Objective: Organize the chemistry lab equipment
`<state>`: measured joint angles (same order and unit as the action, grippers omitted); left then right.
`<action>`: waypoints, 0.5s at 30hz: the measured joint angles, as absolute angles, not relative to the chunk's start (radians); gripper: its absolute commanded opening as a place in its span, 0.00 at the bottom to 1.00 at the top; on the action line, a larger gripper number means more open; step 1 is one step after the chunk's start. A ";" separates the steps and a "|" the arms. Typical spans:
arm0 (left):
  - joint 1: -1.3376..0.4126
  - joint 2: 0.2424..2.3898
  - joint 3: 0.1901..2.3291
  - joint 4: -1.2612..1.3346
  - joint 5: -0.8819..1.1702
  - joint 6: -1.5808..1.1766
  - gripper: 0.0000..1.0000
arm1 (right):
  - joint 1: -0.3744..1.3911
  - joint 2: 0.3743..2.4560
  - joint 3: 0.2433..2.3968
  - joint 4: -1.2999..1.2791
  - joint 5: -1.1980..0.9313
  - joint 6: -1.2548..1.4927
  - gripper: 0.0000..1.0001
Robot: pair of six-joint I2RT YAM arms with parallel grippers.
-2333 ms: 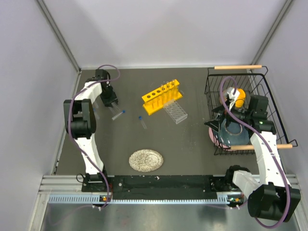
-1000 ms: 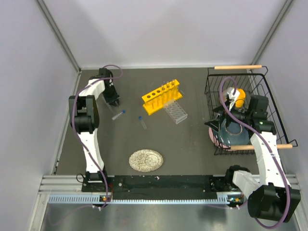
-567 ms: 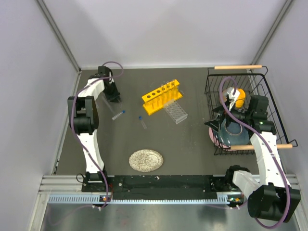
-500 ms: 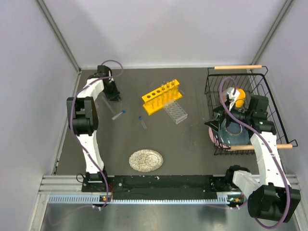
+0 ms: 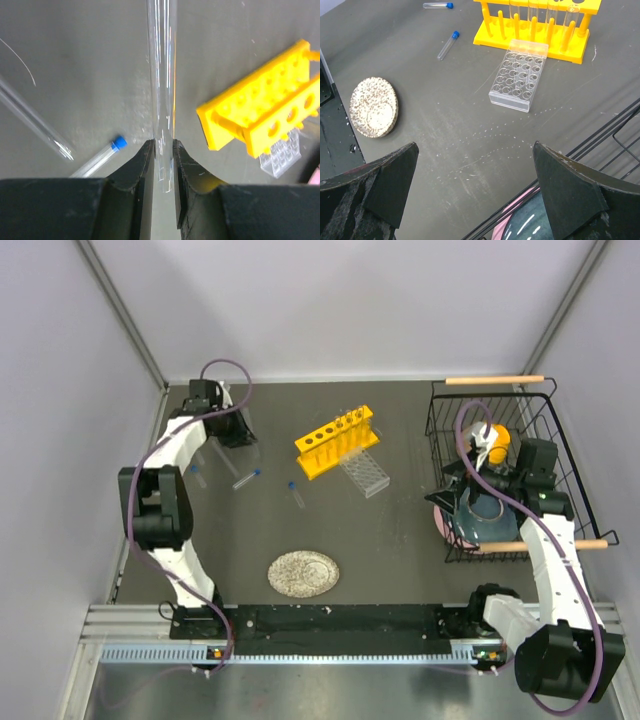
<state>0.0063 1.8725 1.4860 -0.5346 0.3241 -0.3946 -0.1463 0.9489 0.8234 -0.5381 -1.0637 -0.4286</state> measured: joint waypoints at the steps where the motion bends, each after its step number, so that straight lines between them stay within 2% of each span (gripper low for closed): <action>1: 0.006 1.844 1.457 -0.520 0.339 -0.398 0.06 | -0.146 0.949 0.821 -0.538 -1.066 -0.429 0.99; 15: -0.043 1.319 1.001 -0.231 0.612 -0.555 0.07 | -0.144 0.959 0.813 -0.561 -1.172 -0.422 0.99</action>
